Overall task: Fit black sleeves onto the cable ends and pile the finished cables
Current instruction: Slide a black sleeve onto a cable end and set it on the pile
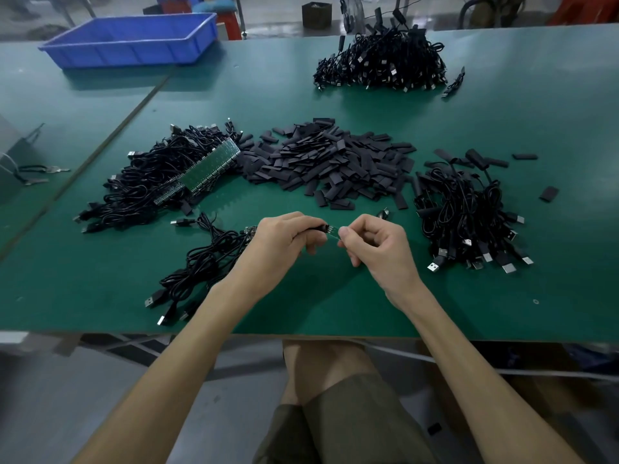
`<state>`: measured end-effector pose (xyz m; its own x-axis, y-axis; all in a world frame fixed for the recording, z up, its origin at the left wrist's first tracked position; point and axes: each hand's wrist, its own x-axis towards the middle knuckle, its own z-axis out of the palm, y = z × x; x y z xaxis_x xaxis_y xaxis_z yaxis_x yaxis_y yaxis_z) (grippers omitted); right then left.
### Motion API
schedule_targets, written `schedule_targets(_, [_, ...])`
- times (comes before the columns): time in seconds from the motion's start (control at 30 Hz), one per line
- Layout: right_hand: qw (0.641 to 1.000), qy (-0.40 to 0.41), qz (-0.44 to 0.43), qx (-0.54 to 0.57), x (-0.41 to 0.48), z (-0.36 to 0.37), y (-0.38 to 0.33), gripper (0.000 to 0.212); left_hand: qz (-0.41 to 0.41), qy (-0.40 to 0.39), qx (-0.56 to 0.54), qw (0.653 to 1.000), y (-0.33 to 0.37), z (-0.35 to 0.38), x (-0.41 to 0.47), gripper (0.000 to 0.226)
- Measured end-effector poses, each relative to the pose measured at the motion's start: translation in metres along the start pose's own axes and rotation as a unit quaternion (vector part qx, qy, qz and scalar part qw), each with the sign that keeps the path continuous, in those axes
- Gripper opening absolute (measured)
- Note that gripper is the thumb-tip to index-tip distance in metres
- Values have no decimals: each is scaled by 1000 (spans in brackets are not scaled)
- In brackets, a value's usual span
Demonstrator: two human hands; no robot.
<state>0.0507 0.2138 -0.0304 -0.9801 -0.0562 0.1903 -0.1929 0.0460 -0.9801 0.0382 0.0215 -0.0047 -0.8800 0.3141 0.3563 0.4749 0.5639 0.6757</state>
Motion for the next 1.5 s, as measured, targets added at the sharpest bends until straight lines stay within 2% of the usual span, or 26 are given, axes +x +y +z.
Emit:
schedule_targets(0.2, [1000,-21,3,-10,1,-3,5,25,75,-48,90,992,-4,-7,3,17])
schedule_targets(0.4, [999,-30,8,-17,2,-3,6,24,90,-101,121,983,-2,-15,2,25])
schedule_targets(0.53, [999,-42,12,-16,3,-4,7,23,94,-98,131,982,-1,-15,2,24])
schedule_targets(0.73, [998,-60,19,-9,4,-5,10,23,108,-113,90,984,0,-17,2,27])
schedule_targets(1.07, [999,-30,9,5,3,-2,9,23,88,-62,123,987,10,-7,-3,26])
schedule_targets(1.33, [998,-25,-5,-49,1,0,7,24,80,-57,184,978,10,-8,-5,26])
schedule_targets(1.5, [999,-29,-2,-38,1,-2,7,24,88,-64,164,981,11,-9,-7,26])
